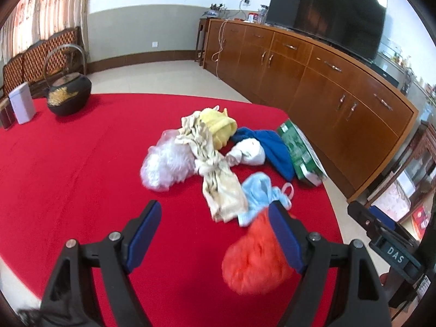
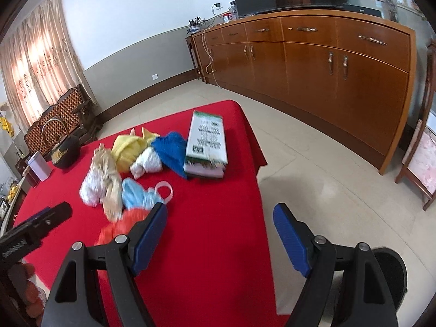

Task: Collect trash
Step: 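Grasp the beige cloth with the left tool while the right tool grasps the green milk carton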

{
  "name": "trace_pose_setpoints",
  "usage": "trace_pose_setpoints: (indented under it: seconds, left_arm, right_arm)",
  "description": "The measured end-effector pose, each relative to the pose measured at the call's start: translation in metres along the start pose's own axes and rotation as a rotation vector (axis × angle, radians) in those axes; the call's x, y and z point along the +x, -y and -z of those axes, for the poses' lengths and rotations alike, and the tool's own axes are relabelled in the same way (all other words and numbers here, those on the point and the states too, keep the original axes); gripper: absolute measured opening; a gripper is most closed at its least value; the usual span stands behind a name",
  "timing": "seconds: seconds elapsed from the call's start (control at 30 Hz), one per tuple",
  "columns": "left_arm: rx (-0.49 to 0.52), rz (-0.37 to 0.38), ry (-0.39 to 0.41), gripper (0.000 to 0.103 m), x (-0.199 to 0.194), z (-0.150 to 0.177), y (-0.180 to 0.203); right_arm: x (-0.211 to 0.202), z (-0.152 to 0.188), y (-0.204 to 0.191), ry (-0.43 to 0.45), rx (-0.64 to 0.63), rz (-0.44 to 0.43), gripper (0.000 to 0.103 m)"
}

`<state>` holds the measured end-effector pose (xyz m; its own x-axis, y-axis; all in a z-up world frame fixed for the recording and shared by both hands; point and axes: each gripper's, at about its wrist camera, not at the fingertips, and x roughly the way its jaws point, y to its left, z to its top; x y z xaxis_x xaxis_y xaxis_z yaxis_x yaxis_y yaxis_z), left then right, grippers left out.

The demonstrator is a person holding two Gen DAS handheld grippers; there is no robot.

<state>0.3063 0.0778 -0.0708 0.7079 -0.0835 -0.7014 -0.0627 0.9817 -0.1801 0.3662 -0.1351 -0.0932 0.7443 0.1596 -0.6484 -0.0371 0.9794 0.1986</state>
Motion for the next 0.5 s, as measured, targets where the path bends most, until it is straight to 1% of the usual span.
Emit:
trace_pose_setpoints:
  seconds: [0.1,0.2,0.33,0.5]
  left_arm:
    - [-0.016,0.012,-0.024,0.082,0.017,-0.009,-0.001]
    - [-0.018,0.014,-0.039,0.082,0.032,-0.015,-0.001]
    - [-0.022,0.019,-0.054,0.080,0.047,-0.021,0.000]
    - [-0.027,0.020,-0.074,0.077,0.061,-0.025,-0.003]
  right_arm:
    - [0.019,-0.019,-0.005,0.001,-0.001,-0.005,0.088]
    - [0.040,-0.036,-0.010,-0.009,-0.003,-0.008,0.088]
    - [0.068,-0.053,-0.013,-0.031,0.008,-0.012,0.088]
    - [0.099,-0.063,-0.015,-0.073,0.017,-0.013,0.088]
